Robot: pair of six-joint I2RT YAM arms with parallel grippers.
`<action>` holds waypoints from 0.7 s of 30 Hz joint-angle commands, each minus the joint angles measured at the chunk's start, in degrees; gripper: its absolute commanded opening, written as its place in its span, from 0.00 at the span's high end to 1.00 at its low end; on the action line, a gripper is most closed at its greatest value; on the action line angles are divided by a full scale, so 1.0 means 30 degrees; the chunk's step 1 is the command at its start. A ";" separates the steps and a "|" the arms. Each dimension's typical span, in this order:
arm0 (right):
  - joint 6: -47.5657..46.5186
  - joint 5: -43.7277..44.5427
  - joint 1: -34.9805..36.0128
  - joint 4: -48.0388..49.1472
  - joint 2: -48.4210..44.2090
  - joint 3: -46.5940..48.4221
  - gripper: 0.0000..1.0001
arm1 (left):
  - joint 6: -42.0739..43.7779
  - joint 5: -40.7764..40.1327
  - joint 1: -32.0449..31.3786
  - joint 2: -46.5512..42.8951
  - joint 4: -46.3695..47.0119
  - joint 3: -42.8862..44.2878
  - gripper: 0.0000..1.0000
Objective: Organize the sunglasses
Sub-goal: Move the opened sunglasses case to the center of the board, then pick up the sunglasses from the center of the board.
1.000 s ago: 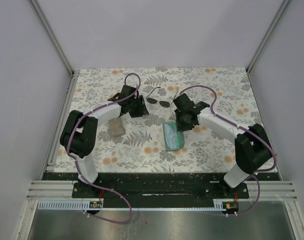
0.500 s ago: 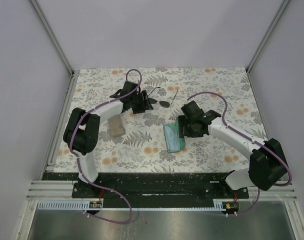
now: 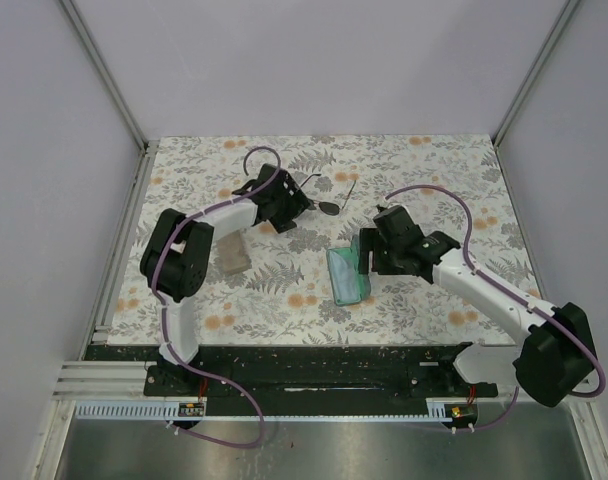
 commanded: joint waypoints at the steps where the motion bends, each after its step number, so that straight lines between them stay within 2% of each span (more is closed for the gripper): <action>1: 0.0325 0.0373 0.0176 0.0840 -0.0907 -0.0479 0.21 | -0.5778 -0.4577 -0.0991 -0.0395 -0.1635 0.1383 0.24; 2: 0.0325 0.0461 0.0176 0.0811 -0.0995 -0.0538 0.21 | -0.7355 -0.5458 -0.1283 -0.0397 -0.2772 0.1791 0.24; 4: 0.0325 0.0578 0.0176 0.0811 -0.1258 -0.0743 0.21 | -0.8567 -0.6837 -0.1636 -0.0105 -0.4562 0.2901 0.24; 12: 0.0062 0.0696 0.0176 0.0811 -0.1991 -0.1124 0.20 | -1.1144 -0.9419 -0.2721 0.1418 -0.9075 0.7239 0.25; 21: -0.0554 0.1721 0.0146 0.0051 -0.3250 -0.1212 0.19 | -1.3022 -1.0651 -0.3102 0.2765 -1.0134 0.8267 0.31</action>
